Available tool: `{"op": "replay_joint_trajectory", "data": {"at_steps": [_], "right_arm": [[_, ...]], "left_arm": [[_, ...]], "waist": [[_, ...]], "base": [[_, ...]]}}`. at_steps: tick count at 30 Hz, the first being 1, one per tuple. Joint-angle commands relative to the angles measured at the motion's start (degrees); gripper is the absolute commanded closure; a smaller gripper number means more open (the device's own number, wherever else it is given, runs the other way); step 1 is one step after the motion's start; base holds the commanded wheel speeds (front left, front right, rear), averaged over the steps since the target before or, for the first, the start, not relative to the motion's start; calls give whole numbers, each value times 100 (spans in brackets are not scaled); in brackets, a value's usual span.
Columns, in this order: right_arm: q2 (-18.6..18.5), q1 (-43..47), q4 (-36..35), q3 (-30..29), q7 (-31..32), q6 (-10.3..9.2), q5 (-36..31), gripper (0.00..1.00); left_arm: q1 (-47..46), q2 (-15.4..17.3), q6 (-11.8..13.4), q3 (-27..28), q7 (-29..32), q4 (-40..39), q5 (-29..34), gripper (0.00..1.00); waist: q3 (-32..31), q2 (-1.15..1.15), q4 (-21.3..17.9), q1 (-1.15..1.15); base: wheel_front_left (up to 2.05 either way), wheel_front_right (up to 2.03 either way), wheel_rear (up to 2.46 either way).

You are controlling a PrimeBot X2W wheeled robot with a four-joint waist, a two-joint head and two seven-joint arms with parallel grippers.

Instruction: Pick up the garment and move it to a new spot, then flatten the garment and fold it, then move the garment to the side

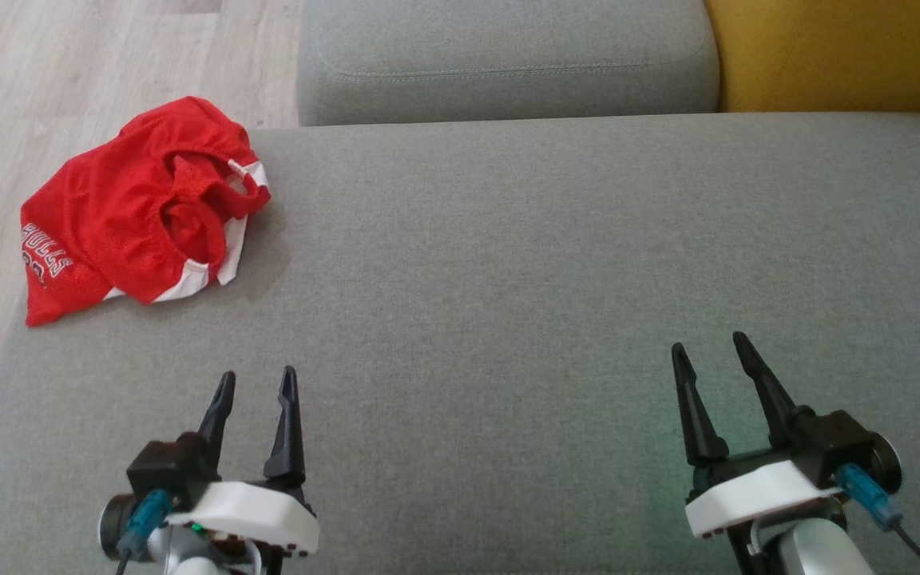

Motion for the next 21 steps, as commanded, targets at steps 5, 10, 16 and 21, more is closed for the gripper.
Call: {"op": "replay_joint_trajectory", "data": {"at_steps": [5,10,16,21], "right_arm": [[-45,-342,-182,93,-63,43,47,0],[-45,-341,-186,89,-63,43,52,0],[-45,-335,-210,65,-63,43,40,0],[-45,-301,-288,45,-63,43,28,0]], "left_arm": [[-210,63,44,165,-70,-128,-38,0],[-213,63,52,159,-70,-118,-46,0],[-231,63,54,141,-70,-99,-57,0],[-270,63,60,108,-70,-79,-84,0]], "waist": [[-4,0,-4,0],[-1,0,-4,0],[13,0,41,0],[-10,0,293,0]], "base": [[0,0,0],[0,0,0],[0,0,0],[0,0,0]]}}
